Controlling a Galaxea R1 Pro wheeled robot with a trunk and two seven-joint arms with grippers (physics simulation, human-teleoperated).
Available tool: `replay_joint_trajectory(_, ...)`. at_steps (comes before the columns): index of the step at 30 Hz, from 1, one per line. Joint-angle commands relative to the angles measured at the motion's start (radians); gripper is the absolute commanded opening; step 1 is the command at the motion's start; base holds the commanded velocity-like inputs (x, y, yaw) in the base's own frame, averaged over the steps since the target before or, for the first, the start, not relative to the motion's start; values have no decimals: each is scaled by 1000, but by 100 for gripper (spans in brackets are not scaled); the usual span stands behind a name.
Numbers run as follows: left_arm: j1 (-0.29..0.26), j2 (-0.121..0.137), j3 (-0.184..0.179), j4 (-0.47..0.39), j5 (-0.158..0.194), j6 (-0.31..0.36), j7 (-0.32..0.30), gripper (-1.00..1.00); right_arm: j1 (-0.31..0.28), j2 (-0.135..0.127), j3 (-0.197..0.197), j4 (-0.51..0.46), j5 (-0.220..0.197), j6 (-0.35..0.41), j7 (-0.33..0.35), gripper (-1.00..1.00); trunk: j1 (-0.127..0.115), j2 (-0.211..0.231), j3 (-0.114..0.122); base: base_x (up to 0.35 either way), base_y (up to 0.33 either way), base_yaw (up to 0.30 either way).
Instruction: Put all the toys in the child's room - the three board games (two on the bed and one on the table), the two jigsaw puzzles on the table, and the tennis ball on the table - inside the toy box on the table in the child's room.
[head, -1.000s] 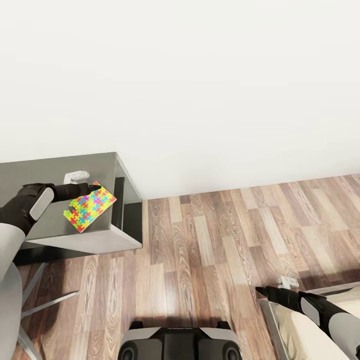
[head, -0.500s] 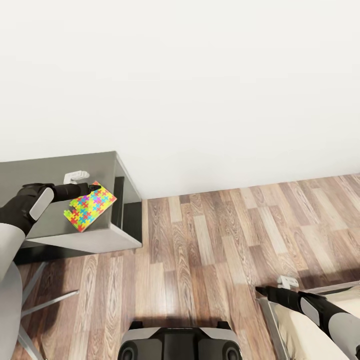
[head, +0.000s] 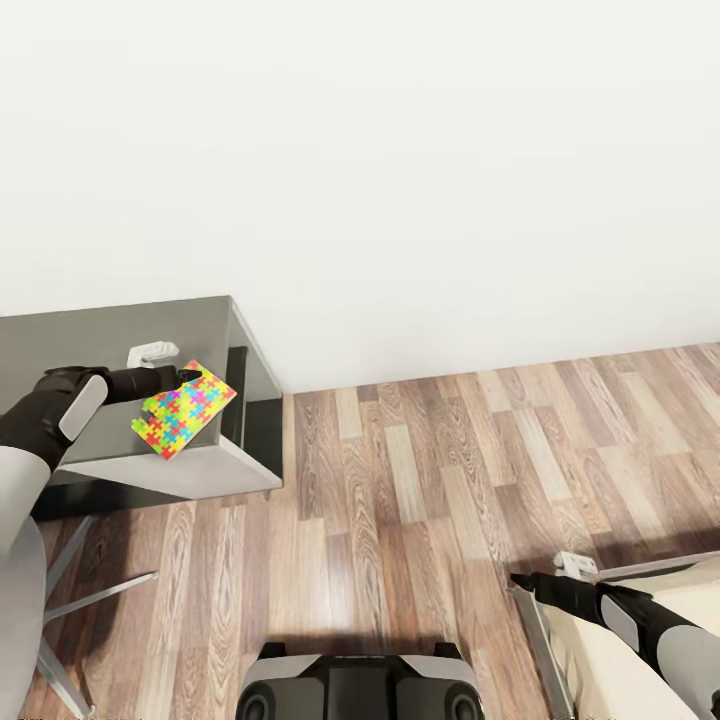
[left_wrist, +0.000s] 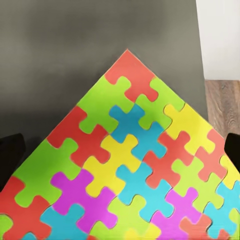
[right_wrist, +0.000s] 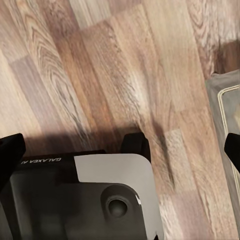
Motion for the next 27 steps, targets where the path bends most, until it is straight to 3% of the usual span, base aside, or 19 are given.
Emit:
replay_joint_trajectory(1, -1, 1, -4, 0, 4, 3, 0, 100, 0, -1, 5, -1, -10, 7, 2, 100, 0, -2, -1, -57, 0, 0)
replay_joint_trajectory(8, -1, 1, -4, 0, 4, 3, 0, 100, 0, -2, 5, -1, -10, 7, 2, 100, 0, -2, -1, -142, 0, 0)
replay_joint_trajectory(27, -1, 1, -3, 0, 4, 3, 0, 100, 0, -2, 5, -1, -10, 8, 2, 100, 0, -2, -1, -25, -53, 0)
